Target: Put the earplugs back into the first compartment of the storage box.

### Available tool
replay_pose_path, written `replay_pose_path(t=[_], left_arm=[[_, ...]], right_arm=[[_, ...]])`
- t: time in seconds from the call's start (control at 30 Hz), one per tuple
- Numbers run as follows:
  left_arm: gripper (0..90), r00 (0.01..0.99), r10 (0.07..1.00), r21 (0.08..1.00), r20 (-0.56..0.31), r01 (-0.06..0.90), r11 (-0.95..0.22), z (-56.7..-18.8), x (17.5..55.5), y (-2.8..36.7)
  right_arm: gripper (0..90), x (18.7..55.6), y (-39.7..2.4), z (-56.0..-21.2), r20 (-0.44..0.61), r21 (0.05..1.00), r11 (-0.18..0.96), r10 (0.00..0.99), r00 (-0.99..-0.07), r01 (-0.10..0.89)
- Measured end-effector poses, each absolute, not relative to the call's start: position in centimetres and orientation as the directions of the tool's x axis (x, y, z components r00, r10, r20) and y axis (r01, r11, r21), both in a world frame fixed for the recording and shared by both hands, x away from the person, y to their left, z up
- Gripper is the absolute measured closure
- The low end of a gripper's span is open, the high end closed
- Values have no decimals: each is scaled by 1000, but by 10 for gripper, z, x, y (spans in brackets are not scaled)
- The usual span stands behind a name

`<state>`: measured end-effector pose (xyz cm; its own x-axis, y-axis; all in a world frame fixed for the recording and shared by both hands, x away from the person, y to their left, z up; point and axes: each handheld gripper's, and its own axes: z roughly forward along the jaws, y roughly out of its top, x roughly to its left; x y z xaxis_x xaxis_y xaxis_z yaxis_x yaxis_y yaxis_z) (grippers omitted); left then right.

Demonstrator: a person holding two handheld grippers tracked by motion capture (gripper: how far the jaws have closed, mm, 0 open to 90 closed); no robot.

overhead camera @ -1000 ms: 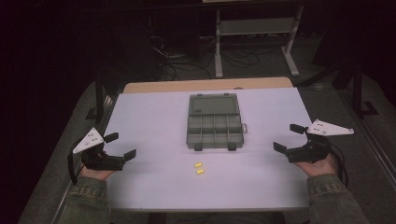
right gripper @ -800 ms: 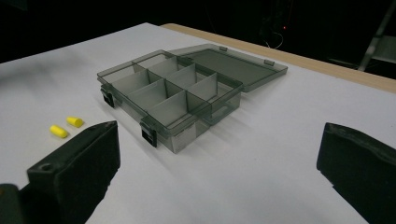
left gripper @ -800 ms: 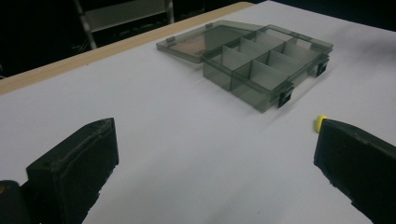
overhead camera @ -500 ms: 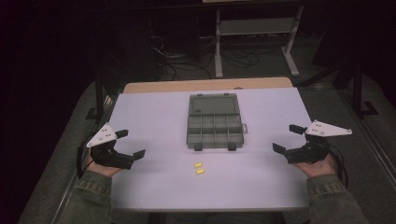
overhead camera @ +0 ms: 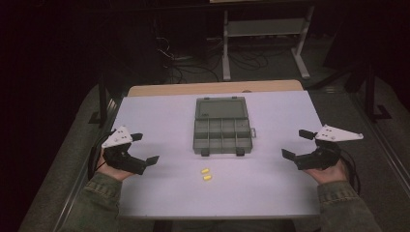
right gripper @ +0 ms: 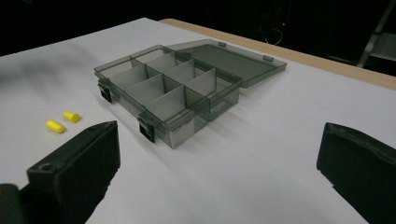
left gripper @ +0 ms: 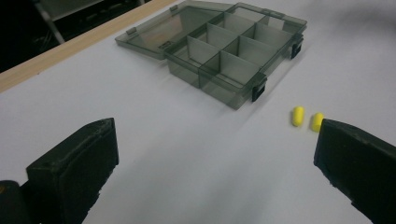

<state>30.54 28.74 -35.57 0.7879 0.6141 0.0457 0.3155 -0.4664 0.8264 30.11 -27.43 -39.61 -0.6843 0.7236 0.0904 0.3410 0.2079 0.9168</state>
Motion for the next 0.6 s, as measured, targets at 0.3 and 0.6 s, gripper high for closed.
replay_pose_path(t=[0.3,0.6], left_arm=[[0,820,569,807,52,301,-508,-354,312,267],[0,847,528,779,61,290,-556,-355,316,249]], right_arm=[[0,301,-274,-396,91,915,212,719,-689,342],[0,301,-273,-396,92,915,213,716,-692,342]])
